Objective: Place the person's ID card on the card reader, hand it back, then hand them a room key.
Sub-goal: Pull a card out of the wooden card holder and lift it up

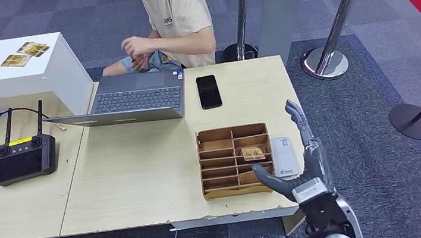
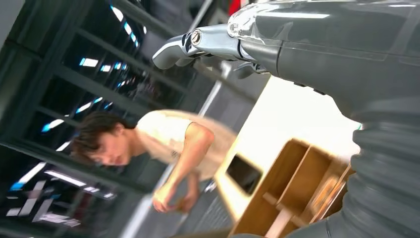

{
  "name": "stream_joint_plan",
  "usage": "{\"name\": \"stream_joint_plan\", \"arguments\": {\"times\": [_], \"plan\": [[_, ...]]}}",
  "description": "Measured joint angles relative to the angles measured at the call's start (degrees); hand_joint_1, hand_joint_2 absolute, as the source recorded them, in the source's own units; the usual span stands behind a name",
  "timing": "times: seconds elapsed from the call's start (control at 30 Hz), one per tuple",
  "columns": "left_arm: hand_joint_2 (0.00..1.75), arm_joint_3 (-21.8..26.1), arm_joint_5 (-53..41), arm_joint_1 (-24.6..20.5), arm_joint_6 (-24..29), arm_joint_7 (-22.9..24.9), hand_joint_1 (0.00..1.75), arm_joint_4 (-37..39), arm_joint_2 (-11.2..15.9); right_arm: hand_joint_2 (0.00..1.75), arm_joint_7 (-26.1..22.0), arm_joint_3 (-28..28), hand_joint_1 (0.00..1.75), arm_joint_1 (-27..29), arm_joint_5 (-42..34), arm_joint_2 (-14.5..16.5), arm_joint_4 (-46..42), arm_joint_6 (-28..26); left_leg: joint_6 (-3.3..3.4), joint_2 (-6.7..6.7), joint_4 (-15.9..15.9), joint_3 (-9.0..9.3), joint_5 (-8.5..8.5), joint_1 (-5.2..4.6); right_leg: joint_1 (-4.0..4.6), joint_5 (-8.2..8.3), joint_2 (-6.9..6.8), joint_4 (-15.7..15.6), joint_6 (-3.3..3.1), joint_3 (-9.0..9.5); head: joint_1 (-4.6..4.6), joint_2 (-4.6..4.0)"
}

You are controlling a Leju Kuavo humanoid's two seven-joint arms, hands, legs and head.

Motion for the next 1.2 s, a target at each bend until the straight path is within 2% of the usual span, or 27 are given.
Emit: {"name": "stream_joint_plan", "arguments": {"times": [0.1,0.3,0.5,0.97,1.0,1.03,1.1,1.13,1.2], "plan": [[0.0,0.0,-0.1,0.0,0.0,0.1,0.0,0.0,0.0,1.75,4.6,0.8,0.0,-0.1,7.9,-0.1,0.6,-0.2,0.0,0.0,0.0,-0.01,0.0,-0.01,-0.01,0.0,0.0,0.0,0.0,0.0,-0.01,0.0],[0.0,0.0,0.0,-0.1,-0.2,0.5,0.0,0.0,0.0,1.75,10.5,2.1,0.0,-0.2,17.6,-0.7,2.0,-1.0,0.0,-0.01,0.0,-0.01,0.0,-0.01,-0.01,0.0,0.0,0.0,0.0,-0.01,-0.01,0.0],[0.0,0.0,0.5,-0.1,-0.3,0.7,0.0,0.0,0.0,1.75,19.1,3.0,0.0,-0.9,32.2,-1.6,4.9,2.8,0.0,-0.01,0.0,-0.01,0.0,-0.01,0.0,0.0,-0.01,0.0,0.0,-0.01,-0.02,0.0],[0.0,0.0,0.1,-0.1,-0.8,0.9,0.0,0.0,0.1,1.75,21.7,4.6,0.0,-2.8,34.5,-2.2,11.5,3.5,0.0,-0.01,0.0,-0.01,0.0,-0.01,0.0,0.0,-0.01,0.0,0.0,-0.01,-0.01,0.0],[0.0,0.0,0.0,-0.1,-0.8,0.9,0.0,0.0,0.1,1.75,21.7,4.7,0.08,-3.0,34.6,-2.2,12.0,3.5,0.0,-0.01,0.0,-0.01,0.0,0.0,0.0,0.0,-0.01,0.0,0.0,-0.01,-0.01,0.0],[0.0,0.0,-0.1,-0.1,-0.8,0.9,0.0,0.0,0.1,1.75,21.7,4.7,0.45,-3.2,34.7,-2.2,12.5,3.6,0.0,-0.01,0.0,0.0,0.0,0.0,0.0,0.0,-0.01,0.0,0.0,-0.01,-0.01,0.0],[0.0,0.0,-0.1,-0.1,-0.8,0.9,0.0,0.0,0.1,1.75,21.7,4.9,1.3,-3.4,34.8,-2.2,13.3,3.7,0.0,-0.01,0.0,0.0,0.0,-0.01,0.0,0.0,-0.01,0.0,0.0,0.0,-0.01,0.0],[0.0,0.0,-0.1,-0.1,-0.8,0.9,0.0,0.0,0.1,1.75,21.7,4.9,1.65,-3.5,34.7,-2.1,13.6,3.6,0.0,-0.01,0.0,0.0,0.0,-0.01,0.0,0.0,-0.01,0.0,0.0,0.0,-0.01,0.0],[0.0,0.0,-0.1,-0.1,-0.8,0.9,0.0,0.0,0.1,1.75,21.6,5.0,1.75,-3.6,34.7,-2.1,14.3,3.6,0.0,-0.01,0.0,0.0,0.0,-0.01,-0.01,0.0,-0.01,0.0,0.0,0.0,-0.01,0.0]]}}
